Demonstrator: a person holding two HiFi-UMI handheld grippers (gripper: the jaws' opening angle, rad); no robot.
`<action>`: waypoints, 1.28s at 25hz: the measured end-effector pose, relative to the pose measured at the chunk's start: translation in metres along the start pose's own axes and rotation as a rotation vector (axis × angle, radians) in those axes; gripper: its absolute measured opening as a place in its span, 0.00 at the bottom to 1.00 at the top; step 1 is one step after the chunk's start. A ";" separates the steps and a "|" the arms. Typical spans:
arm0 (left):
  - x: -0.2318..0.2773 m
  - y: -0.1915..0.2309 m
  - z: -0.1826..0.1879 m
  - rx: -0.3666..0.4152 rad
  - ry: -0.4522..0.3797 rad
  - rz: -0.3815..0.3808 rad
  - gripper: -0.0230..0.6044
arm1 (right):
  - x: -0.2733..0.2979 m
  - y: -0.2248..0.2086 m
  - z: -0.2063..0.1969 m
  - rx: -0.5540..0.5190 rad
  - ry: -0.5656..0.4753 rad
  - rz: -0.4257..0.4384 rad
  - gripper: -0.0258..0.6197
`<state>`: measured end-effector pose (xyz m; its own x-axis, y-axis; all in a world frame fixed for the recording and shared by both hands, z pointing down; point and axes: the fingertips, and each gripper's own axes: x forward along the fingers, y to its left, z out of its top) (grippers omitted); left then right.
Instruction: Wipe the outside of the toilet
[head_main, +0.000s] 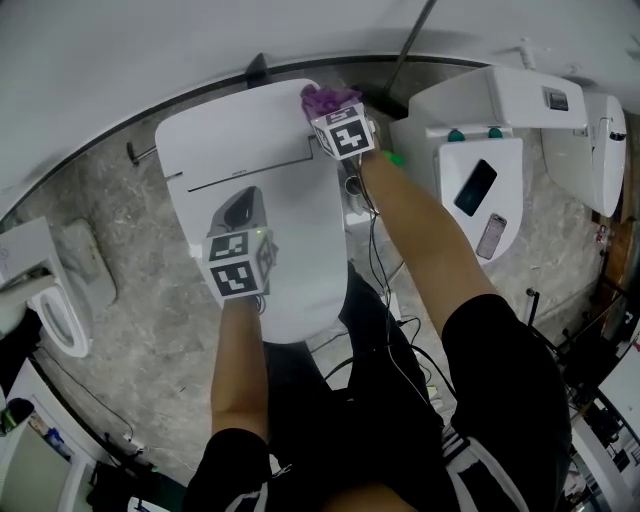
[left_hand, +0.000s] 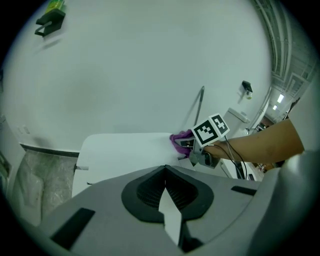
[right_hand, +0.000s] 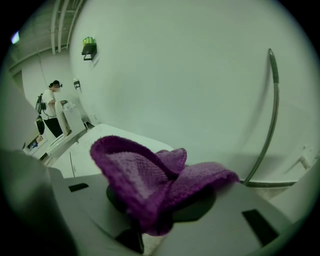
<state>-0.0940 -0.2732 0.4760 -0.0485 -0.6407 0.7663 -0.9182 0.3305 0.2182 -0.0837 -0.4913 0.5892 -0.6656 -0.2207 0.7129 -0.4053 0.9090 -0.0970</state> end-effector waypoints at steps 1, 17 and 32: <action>0.004 -0.005 -0.002 -0.006 0.008 0.002 0.05 | -0.001 -0.003 -0.002 0.014 -0.003 0.014 0.23; 0.045 -0.040 -0.016 0.043 0.107 0.056 0.05 | -0.016 -0.037 -0.027 -0.147 -0.163 0.280 0.23; 0.073 -0.040 -0.044 -0.013 0.140 0.098 0.05 | 0.022 -0.027 -0.054 -0.589 -0.111 0.391 0.23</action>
<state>-0.0438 -0.3024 0.5499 -0.0812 -0.5024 0.8608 -0.9068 0.3957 0.1454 -0.0536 -0.5018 0.6447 -0.7658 0.1543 0.6243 0.2611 0.9618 0.0826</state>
